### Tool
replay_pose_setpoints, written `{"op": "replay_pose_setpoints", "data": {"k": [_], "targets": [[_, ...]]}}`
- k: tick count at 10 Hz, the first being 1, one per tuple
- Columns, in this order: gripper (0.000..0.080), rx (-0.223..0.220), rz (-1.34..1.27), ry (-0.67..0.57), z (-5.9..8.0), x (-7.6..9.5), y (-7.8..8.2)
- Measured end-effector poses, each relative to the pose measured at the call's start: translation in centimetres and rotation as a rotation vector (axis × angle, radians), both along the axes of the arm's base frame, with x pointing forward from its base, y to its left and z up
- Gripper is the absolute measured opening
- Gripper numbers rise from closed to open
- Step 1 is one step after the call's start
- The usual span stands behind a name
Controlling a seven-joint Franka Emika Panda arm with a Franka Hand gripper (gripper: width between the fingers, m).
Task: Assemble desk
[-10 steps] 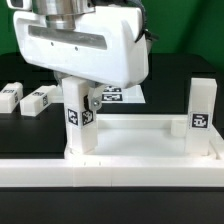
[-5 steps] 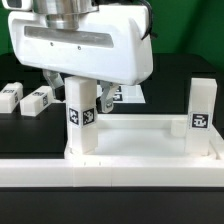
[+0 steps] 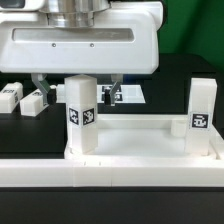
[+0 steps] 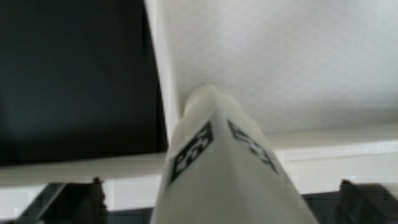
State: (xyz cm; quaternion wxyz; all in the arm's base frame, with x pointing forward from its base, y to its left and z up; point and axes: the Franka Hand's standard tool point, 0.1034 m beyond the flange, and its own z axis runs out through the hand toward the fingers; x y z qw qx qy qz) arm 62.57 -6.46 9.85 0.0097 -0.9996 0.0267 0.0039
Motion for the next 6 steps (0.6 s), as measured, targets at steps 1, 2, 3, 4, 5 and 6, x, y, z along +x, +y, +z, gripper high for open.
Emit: {"op": "replay_pose_setpoints", "data": {"k": [1,2,3,4,5,6], "targets": [[0.0649,-0.015,0.147,-0.006,0.06,-0.06,-0.14],[0.0649,-0.017,0.207,-0.008,0.08,-0.04,-0.19],[0.0649,-0.019,0.323,-0.008,0.09,-0.04,-0.33],[0.0649,-0.019,0.376,-0.009,0.09,-0.05,-0.42],[0.0649,-0.023,0.474,-0.008,0.05,-0.06,-0.52],[0.0649,-0.026,0.516,-0.006,-0.02,-0.08,-0.54]]}}
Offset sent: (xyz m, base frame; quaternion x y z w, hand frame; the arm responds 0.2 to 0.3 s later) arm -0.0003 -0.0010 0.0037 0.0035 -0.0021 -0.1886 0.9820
